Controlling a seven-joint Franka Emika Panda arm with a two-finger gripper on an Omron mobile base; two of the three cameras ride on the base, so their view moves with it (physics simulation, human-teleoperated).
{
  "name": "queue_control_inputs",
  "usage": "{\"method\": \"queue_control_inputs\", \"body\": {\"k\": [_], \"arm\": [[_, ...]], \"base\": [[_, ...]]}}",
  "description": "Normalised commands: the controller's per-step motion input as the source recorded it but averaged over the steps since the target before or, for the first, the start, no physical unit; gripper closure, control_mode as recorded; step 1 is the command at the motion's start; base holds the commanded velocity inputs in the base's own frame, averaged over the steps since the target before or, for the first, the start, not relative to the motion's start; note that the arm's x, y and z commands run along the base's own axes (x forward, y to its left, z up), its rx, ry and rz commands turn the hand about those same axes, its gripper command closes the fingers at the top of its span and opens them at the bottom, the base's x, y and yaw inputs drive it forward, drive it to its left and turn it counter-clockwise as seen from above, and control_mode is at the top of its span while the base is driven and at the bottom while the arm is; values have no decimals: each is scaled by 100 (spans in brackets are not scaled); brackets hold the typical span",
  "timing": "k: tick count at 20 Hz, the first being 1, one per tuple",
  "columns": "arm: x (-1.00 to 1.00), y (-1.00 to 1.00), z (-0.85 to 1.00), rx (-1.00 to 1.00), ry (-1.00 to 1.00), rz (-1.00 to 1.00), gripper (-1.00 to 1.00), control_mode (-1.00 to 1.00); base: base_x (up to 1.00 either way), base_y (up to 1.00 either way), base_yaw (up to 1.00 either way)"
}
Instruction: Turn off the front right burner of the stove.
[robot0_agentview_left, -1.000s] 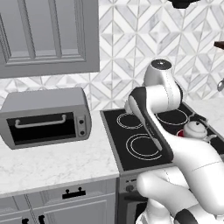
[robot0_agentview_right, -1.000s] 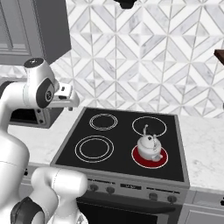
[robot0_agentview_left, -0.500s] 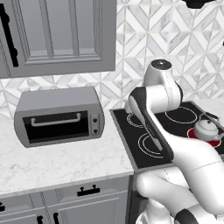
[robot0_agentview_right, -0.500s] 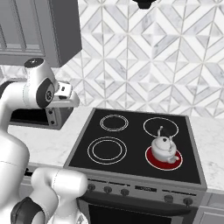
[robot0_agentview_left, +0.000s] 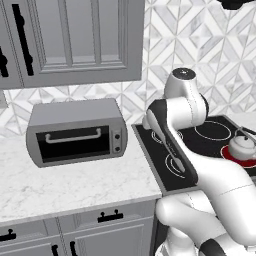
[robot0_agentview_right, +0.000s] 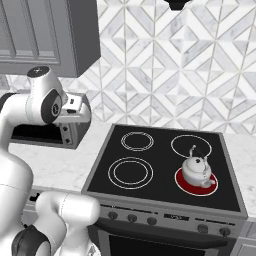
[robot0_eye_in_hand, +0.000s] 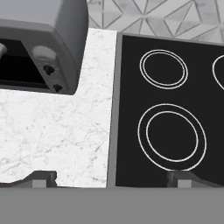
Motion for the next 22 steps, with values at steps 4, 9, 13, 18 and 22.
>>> {"method": "queue_control_inputs", "body": {"k": [4, 9, 13, 18, 22], "arm": [[0, 0, 0, 0, 0, 0, -100, -100], [-3, 0, 0, 0, 0, 0, -100, -100], [-88, -80, -46, 22, -24, -7, -100, -100], [-100, -100, -76, 25, -38, -5, -100, -100], [-100, -100, -83, 25, -41, 0, -100, -100]], "base": [[0, 0, 0], [0, 0, 0], [0, 0, 0], [0, 0, 0], [0, 0, 0]]}}
